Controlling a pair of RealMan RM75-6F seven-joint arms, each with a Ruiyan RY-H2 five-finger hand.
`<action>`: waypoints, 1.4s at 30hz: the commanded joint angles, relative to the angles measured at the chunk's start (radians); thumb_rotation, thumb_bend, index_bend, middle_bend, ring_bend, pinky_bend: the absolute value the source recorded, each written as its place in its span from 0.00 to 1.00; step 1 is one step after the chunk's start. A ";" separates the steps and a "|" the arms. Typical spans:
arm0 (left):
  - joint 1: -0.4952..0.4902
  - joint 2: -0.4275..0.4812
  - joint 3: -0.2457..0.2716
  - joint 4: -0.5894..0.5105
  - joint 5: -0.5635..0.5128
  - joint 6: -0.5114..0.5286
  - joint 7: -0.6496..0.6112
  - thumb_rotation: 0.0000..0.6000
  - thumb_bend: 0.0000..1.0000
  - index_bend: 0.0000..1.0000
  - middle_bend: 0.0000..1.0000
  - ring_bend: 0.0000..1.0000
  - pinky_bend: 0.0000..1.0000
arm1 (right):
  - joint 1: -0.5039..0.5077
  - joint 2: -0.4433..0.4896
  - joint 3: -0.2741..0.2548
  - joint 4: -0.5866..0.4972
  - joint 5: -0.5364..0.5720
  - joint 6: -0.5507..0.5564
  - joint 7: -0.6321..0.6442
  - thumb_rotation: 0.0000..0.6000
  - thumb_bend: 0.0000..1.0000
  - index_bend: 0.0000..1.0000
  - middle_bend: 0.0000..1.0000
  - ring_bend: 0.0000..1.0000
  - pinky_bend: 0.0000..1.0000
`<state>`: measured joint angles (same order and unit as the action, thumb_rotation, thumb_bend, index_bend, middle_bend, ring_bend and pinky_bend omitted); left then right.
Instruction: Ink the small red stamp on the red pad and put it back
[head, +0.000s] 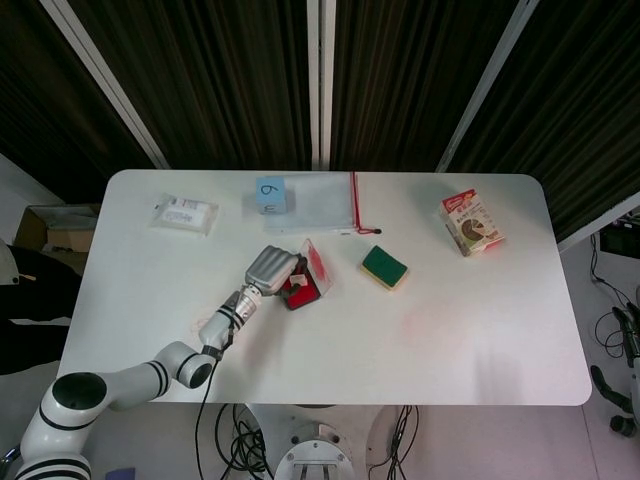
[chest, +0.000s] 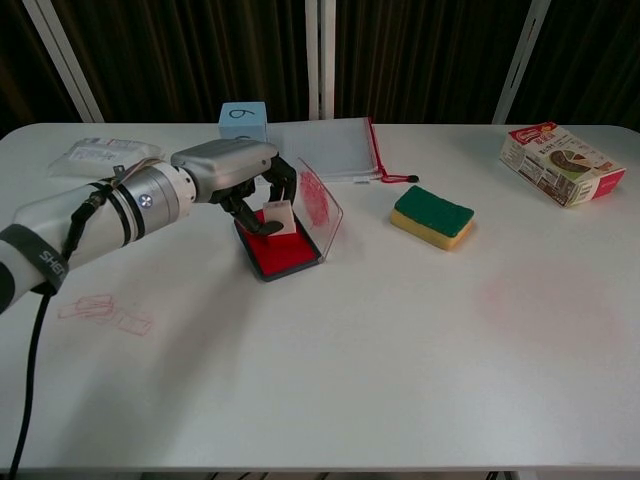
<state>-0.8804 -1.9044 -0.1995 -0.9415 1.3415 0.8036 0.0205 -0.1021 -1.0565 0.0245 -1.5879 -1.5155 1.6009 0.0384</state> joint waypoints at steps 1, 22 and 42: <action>-0.001 -0.008 0.005 0.011 -0.006 -0.003 -0.002 1.00 0.47 0.63 0.65 1.00 1.00 | 0.000 0.000 0.000 0.003 0.003 -0.002 0.002 1.00 0.23 0.00 0.00 0.00 0.00; 0.036 0.137 -0.021 -0.168 -0.009 0.071 -0.065 1.00 0.48 0.64 0.66 1.00 1.00 | 0.001 0.005 -0.001 -0.009 -0.002 -0.003 -0.005 1.00 0.23 0.00 0.00 0.00 0.00; 0.441 0.362 0.294 -0.254 0.219 0.477 -0.221 1.00 0.48 0.63 0.66 1.00 1.00 | 0.019 -0.019 -0.005 -0.003 0.008 -0.045 -0.037 1.00 0.23 0.00 0.00 0.00 0.00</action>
<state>-0.4839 -1.5113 0.0634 -1.2685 1.5262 1.2396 -0.1362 -0.0819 -1.0759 0.0198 -1.5894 -1.5083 1.5556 0.0036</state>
